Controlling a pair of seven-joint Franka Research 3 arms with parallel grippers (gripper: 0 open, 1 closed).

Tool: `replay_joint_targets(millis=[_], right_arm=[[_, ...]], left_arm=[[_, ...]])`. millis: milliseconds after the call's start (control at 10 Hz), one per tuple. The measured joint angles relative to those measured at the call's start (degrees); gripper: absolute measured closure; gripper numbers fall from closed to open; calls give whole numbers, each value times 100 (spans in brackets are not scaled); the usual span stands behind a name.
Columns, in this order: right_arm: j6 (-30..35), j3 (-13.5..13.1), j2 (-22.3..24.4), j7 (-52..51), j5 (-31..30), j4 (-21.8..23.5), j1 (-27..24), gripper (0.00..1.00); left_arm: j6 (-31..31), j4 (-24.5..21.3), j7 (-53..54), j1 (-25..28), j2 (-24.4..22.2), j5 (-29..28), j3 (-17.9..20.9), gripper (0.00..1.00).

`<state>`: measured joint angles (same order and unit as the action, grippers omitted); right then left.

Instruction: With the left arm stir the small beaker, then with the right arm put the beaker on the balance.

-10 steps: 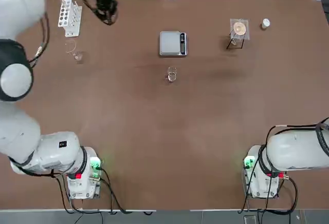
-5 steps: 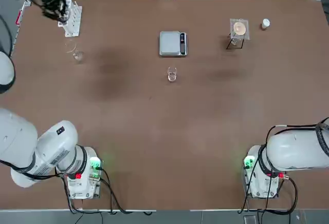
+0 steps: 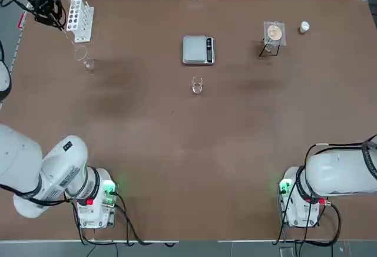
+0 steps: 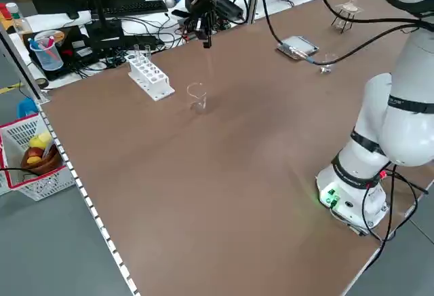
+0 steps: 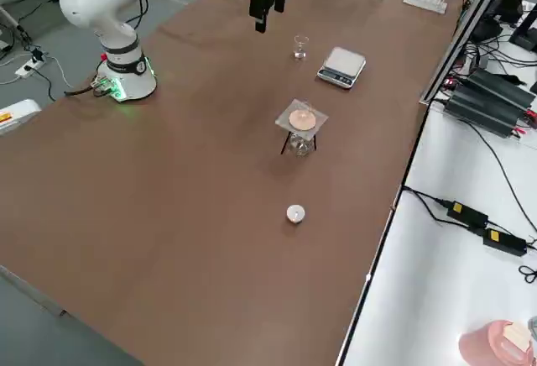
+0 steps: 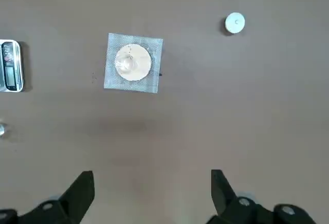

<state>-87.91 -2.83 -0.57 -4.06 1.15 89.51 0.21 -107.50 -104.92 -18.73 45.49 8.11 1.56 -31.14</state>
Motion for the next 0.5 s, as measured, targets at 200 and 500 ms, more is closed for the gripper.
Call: replay_joint_targets(millis=[200,500], right_arm=[[0,22,0,0,0,0,4,0],[0,42,0,-1,0,0,28,0]], left_arm=[[-286,-95,56,47,212,-68,21,92],[-489,-176,100,230,368,-159,33,92]])
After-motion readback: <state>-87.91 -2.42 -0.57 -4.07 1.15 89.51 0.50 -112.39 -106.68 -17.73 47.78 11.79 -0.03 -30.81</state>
